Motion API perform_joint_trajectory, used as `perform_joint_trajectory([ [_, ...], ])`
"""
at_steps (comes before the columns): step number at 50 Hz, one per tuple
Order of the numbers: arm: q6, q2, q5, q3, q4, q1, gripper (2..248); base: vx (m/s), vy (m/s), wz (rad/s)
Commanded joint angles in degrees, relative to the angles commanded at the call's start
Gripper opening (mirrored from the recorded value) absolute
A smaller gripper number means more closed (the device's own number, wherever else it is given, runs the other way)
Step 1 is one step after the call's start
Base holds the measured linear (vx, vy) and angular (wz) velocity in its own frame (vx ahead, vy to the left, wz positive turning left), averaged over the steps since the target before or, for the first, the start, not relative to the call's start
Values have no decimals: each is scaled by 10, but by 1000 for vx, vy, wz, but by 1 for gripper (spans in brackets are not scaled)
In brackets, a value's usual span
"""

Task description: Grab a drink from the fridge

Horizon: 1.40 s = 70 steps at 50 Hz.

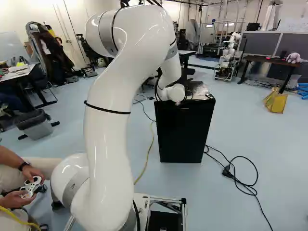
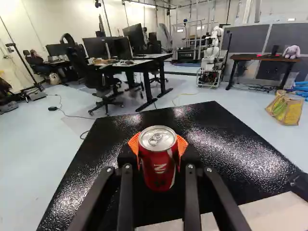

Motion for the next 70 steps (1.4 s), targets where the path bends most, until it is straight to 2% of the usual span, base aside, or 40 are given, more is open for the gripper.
perform_joint_trajectory([
  [27,0,27,0,0,0,0,95,0,0,0],
  [46,0,31,0,1,1,1,95,0,0,0],
  [70,-9,54,0,30,13,12,95,0,0,0],
])
